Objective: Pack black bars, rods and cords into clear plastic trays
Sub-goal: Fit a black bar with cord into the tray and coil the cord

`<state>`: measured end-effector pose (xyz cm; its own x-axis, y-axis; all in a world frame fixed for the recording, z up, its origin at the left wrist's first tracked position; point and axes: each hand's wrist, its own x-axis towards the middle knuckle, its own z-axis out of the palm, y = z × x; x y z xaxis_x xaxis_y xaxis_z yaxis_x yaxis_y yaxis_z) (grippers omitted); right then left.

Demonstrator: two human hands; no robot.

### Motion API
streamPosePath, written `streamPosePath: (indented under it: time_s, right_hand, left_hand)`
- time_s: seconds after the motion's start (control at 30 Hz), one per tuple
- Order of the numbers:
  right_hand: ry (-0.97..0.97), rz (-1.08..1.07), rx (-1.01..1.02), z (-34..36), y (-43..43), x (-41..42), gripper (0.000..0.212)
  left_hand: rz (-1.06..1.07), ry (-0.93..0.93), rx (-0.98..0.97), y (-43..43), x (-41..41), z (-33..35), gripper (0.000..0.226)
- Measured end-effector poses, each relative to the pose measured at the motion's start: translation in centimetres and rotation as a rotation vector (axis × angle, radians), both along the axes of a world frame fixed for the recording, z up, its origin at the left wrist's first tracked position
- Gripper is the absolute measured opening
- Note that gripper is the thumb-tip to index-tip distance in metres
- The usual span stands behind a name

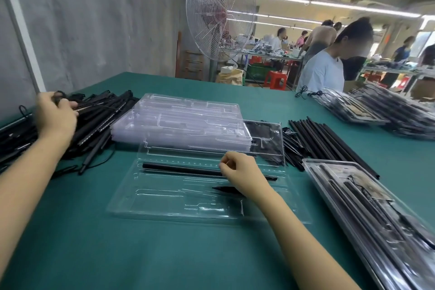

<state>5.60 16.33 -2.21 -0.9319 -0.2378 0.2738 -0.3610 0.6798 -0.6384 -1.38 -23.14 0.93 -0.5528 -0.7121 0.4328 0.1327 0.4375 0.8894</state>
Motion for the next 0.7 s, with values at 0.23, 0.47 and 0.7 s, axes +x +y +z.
streamPosePath:
  time_s: [0.23,0.47,0.7]
  right_hand:
    - [-0.015,0.064,-0.078,0.8,-0.6,0.4,0.017]
    - [-0.168,-0.023,-0.053,-1.2,0.8,-0.5,0.013]
    - [-0.202,-0.035,-0.056,-1.7,0.6,-1.3,0.016]
  left_hand:
    - [0.174,-0.056,0.232,-1.8,-0.9,-2.0,0.023]
    - [-0.113,-0.02,-0.303,-3.6,-0.8,-2.2,0.012]
    - [-0.456,-1.001,-0.5,-10.0,-0.5,-3.2,0.019]
